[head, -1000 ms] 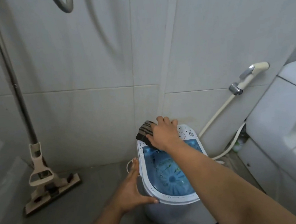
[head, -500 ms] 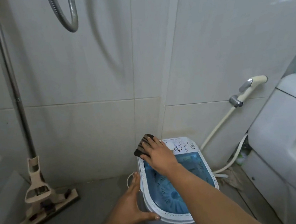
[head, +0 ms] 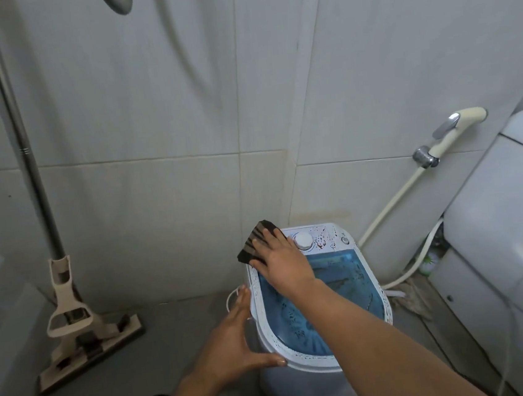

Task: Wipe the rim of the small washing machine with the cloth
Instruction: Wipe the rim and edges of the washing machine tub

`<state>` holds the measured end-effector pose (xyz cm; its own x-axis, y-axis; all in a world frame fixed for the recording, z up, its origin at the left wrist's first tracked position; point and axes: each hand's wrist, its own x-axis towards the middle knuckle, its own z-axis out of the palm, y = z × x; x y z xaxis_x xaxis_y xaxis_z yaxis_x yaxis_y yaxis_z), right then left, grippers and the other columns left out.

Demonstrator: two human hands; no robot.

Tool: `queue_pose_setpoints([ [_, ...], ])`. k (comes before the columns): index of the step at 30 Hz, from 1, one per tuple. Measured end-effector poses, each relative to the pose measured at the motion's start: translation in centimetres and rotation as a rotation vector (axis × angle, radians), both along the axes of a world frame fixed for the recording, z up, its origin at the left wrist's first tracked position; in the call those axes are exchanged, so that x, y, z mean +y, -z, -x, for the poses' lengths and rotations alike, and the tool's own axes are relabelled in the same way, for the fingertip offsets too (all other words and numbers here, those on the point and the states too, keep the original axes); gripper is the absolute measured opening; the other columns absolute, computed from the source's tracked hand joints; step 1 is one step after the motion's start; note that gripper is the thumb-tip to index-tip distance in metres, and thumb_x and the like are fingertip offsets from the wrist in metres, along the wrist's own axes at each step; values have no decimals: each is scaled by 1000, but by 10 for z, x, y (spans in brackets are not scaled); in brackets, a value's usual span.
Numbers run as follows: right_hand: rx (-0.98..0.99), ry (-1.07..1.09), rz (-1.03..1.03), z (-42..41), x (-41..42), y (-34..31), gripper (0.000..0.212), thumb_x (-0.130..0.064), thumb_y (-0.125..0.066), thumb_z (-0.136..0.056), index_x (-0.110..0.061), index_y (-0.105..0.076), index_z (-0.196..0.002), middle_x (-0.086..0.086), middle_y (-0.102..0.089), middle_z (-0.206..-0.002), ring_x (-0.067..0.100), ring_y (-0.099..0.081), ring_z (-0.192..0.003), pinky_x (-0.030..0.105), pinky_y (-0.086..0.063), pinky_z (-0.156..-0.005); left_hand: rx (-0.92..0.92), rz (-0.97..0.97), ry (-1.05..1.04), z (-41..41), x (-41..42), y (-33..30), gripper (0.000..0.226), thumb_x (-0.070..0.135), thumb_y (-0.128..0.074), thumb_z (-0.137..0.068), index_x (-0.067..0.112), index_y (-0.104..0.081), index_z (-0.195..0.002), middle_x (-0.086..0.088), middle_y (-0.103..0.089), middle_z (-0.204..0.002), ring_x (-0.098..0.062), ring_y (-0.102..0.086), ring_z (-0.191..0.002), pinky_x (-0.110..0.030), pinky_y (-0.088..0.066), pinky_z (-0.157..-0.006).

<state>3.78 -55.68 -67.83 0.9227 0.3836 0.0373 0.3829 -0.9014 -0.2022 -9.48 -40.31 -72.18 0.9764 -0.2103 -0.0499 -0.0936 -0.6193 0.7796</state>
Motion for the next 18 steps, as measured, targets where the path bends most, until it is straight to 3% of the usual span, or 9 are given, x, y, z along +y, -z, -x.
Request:
queue_pose_setpoints([
  [5,6,-61,39,-3,1,-4,53,-45,-44,-105,-22,-41,-152,9,-20,-168,33,-14,-155,51,-17,-123,-11,-83,5,-1,2,-5,150,90,-76,-46,31,0,-162,22,4,-166,4,-1,-152,-24,-16,-125],
  [12,-1,0,9,-46,5,-20,42,-41,-53,-99,-18,-57,-135,9,-51,-146,33,-44,-131,47,-42,-106,-34,-302,26,-2,3,-15,150,101,-60,-47,31,9,-160,21,12,-167,0,-8,-153,-33,-31,-121],
  [18,-38,6,-24,-35,5,-6,42,-37,-53,-101,-16,-57,-136,11,-45,-154,36,-37,-139,51,-36,-113,-33,-355,34,-1,4,-18,151,104,-56,-45,31,10,-160,22,14,-166,-2,-12,-153,-33,-36,-117],
])
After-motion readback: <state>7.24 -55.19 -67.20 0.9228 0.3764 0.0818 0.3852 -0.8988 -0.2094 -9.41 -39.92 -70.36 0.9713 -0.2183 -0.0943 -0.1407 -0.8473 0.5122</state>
